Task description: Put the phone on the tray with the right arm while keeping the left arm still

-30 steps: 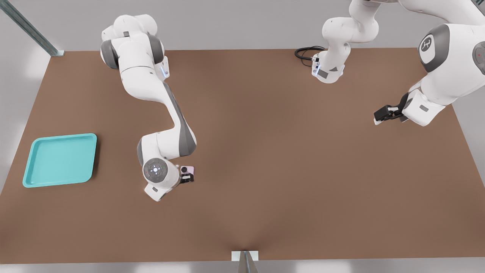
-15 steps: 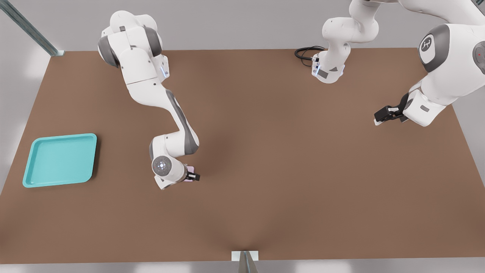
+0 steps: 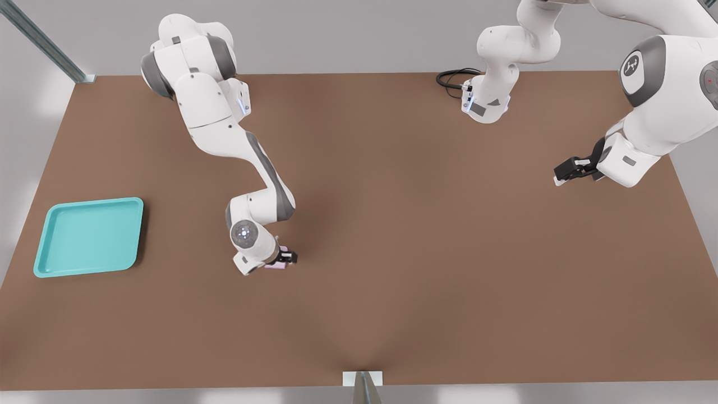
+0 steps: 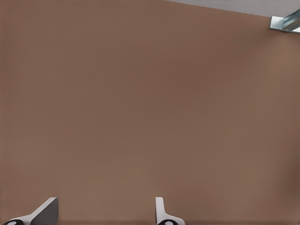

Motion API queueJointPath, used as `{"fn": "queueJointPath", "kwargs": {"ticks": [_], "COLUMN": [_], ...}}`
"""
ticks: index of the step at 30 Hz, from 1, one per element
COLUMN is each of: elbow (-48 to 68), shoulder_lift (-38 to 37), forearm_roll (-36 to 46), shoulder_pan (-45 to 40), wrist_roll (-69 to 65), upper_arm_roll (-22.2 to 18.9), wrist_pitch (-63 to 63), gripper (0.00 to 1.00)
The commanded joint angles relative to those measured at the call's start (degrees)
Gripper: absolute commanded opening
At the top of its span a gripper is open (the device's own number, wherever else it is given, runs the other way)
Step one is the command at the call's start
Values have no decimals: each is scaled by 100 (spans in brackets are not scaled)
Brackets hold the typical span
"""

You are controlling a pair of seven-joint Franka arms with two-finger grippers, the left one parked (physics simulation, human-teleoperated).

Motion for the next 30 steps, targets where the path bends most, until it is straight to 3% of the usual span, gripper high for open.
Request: {"fn": "queueJointPath", "kwargs": {"ticks": [1,27,29,30], "elbow": [-24,-217,-209,-209], "shoulder_lift": [8,61,61,52], "forearm_roll": [0,0,0,0], "shoulder_pan": [0,-115,-115,-115], "wrist_roll": [-1188,-1302,-1302,-1302], "upper_arm_roll": [25,16,25,25], "wrist_pitch": [116,459,459,450], "gripper": [100,100,81,80]}}
